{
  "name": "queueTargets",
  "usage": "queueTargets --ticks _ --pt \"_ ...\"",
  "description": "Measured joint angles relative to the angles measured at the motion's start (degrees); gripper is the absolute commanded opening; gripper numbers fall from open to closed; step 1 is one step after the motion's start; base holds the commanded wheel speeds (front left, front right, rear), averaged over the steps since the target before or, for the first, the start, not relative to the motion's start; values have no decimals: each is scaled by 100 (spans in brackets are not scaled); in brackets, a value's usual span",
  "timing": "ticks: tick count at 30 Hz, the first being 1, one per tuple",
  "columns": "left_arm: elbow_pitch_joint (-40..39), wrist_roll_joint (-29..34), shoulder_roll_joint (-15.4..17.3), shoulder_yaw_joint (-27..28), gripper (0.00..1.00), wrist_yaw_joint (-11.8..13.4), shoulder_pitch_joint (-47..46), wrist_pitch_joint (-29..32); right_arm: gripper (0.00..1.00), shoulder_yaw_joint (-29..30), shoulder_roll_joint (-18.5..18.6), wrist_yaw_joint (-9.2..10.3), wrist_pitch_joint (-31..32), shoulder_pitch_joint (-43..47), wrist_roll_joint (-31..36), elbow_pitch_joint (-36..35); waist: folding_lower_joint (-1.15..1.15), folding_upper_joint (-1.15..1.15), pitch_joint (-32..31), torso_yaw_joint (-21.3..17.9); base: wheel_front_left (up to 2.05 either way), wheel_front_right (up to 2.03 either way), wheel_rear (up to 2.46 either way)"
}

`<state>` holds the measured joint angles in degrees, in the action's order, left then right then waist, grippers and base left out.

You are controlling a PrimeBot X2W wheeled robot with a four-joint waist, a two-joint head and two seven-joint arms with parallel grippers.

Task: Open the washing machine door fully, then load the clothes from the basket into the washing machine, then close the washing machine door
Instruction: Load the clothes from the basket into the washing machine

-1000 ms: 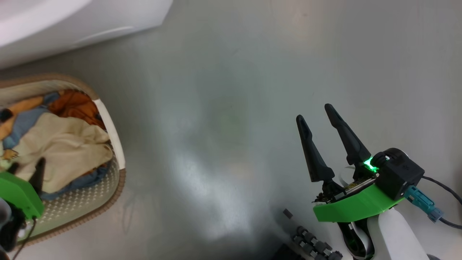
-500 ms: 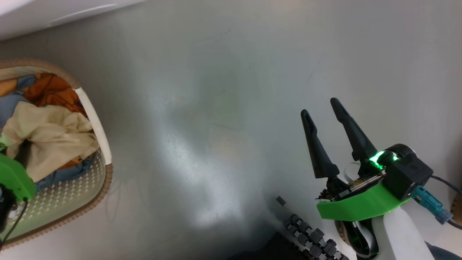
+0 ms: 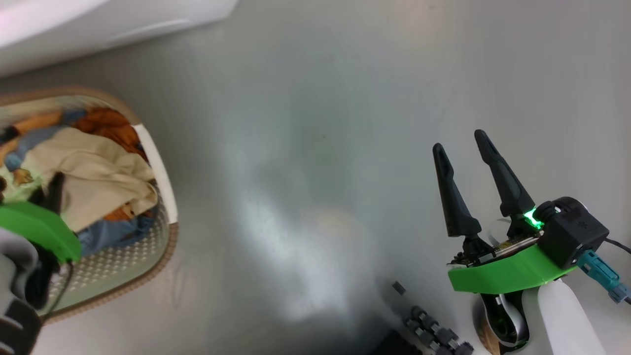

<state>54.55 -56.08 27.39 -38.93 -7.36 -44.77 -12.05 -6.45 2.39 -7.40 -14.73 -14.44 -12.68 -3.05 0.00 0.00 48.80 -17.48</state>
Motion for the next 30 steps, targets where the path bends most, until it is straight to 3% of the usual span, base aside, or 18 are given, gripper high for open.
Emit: queueTargets --ticks 6,9,18,30 --pt "-341 -190 -60 57 0 0 684 -216 100 186 3 0 -1 25 20 125 0 0 -457 185 0 0 0" --pt "-628 -163 -146 378 0 0 1004 -216 100 255 2 0 0 80 68 208 0 0 -736 292 0 0 0" --pt "-1680 636 -576 1595 0 158 2375 -234 100 453 2 0 0 611 205 515 0 0 -1747 613 0 0 0" --pt "-2871 1521 -1214 2505 0 498 3961 -234 100 620 0 0 0 1416 321 772 0 0 -3125 958 0 0 0"
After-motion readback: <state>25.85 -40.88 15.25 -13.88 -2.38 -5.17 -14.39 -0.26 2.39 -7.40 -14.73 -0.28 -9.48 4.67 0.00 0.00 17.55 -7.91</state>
